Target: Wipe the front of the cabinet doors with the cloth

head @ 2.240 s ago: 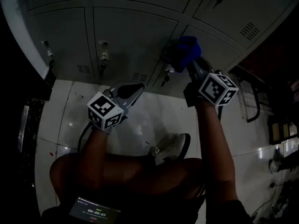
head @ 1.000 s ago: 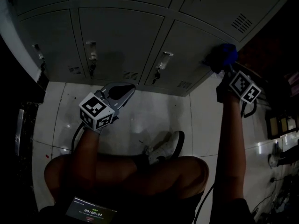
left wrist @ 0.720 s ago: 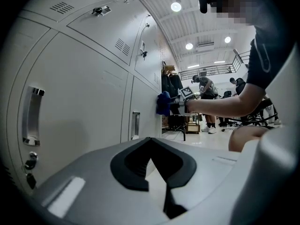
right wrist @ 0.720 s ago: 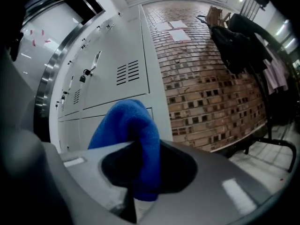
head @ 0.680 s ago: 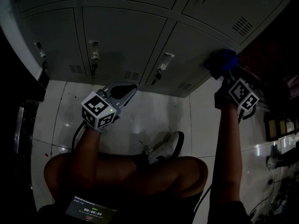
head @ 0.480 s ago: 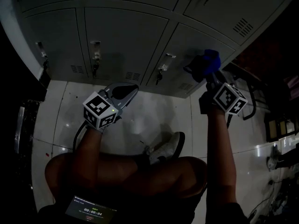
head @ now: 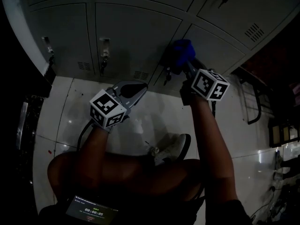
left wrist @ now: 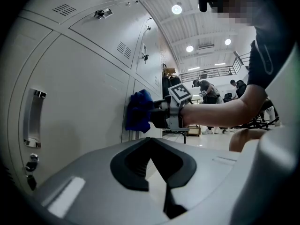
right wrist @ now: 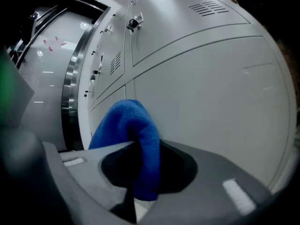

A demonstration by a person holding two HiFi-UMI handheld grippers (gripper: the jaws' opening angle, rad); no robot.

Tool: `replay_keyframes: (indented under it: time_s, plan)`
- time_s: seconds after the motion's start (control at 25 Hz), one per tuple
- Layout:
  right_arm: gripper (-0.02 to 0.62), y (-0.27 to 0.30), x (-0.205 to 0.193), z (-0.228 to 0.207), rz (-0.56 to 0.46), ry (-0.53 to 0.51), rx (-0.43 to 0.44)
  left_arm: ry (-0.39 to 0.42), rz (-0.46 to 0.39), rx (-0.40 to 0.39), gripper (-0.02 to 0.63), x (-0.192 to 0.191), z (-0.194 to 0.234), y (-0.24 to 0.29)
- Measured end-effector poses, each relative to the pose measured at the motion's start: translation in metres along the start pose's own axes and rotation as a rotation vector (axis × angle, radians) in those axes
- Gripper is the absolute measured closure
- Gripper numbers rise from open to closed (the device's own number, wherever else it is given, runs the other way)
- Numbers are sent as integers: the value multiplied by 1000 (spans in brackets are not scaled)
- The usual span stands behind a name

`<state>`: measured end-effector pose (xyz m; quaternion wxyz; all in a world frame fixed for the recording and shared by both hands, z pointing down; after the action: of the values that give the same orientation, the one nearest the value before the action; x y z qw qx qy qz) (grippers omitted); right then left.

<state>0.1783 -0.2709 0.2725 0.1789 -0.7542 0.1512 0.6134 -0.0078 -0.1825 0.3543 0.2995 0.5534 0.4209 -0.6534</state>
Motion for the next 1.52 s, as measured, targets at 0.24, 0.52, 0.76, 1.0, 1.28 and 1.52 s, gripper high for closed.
replay_keyframes:
  time_s: [0.24,0.52,0.76,1.0,1.28,1.52]
  plan:
    - [523,-8,2,-15,9,-56,-18,0,8,-2,600,-2,0,0]
    - [523,-46,11,-65,8,-91,-120,6,31,-16,600,-7,-4,3]
    - [523,-83,26,-111,-20,-69,-239,8,46,-25,600,-10,-6,5]
    - [523,-122,40,-167,-44,-113,-371,9,52,-31,601,-13,-7,6]
    - [523,-132,39,-171,-64,-77,-393,10,58,-31,600,-15,-7,7]
    - [523,-100,13,-92,-39,-96,-205,8,55,-22,600,-15,-6,6]
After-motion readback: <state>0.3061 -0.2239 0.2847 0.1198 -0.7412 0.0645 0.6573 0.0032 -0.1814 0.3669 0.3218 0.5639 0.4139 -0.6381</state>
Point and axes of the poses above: the fingertips, and each gripper's own axes: y forward along the fingers, z to its left, x out of its top, the point moved 5 cm from there along -y, backward along the fingers, and after that the axes turned 13 degrees about -z, right-handed, at the moved point
